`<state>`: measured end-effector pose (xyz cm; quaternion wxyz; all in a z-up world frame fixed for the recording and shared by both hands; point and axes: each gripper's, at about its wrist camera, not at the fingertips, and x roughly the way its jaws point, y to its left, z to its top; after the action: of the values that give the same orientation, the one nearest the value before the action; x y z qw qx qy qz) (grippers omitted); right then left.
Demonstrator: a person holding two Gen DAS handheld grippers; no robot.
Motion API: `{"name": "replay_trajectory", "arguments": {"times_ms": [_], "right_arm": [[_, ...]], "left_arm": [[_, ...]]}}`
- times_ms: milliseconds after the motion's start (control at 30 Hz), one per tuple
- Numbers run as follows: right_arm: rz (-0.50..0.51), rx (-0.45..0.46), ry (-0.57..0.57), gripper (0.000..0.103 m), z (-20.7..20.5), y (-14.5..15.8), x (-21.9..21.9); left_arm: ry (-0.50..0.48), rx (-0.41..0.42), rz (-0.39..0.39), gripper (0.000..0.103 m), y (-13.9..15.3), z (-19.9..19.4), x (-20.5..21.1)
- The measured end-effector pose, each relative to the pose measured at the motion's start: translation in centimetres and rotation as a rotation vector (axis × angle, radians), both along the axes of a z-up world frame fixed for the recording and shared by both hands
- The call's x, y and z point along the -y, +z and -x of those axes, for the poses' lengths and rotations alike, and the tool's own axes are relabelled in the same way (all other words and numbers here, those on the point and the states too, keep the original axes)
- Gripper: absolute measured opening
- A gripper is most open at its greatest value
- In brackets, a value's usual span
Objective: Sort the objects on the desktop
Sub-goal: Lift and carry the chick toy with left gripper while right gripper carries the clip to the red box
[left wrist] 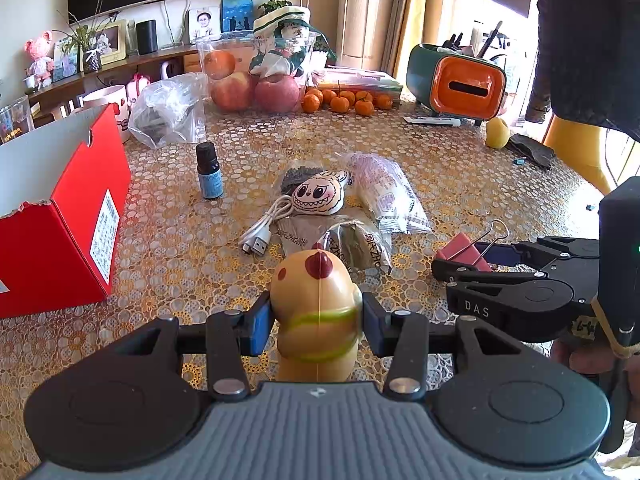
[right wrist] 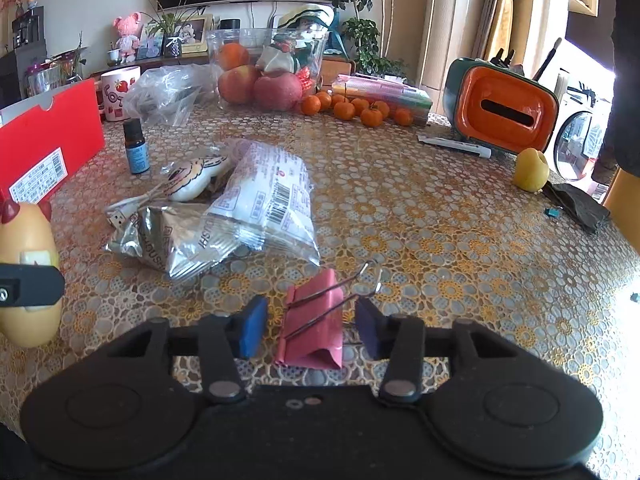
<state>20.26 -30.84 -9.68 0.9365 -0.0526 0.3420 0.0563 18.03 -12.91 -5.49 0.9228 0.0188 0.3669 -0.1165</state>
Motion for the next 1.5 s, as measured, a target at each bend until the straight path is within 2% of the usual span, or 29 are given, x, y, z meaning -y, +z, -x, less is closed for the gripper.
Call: {"name": "replay_trajectory", "arguments": {"times_ms": [33, 267, 467, 867, 1167, 1500], "right_arm": [[0.009, 0.005, -0.002, 0.032, 0.0, 0.0, -0.1], [0.021, 0.002, 0.019, 0.031, 0.4, 0.5, -0.4], [0.026, 0.020, 0.048, 0.031, 1.3, 2.1, -1.0], [0.001, 0.045, 0.166, 0.031, 3.9, 7.7, -4.6], [-0.036, 0.036, 0.279, 0.031, 4.6, 12.2, -9.1], [-0.076, 0.026, 0.380, 0.031, 3.8, 15.2, -15.2]], "left_arm": [[0.000, -0.002, 0.000, 0.045, 0.0, 0.0, 0.0], [-0.005, -0.005, 0.002, 0.045, 0.1, 0.0, -0.1], [-0.009, 0.002, 0.009, 0.045, 0.7, 0.5, -0.4], [-0.003, 0.029, 0.030, 0.045, 3.5, 2.6, -2.7], [0.027, 0.051, 0.022, 0.045, 6.6, 4.3, -7.5], [0.068, 0.073, -0.006, 0.045, 9.2, 4.9, -14.5]]}}
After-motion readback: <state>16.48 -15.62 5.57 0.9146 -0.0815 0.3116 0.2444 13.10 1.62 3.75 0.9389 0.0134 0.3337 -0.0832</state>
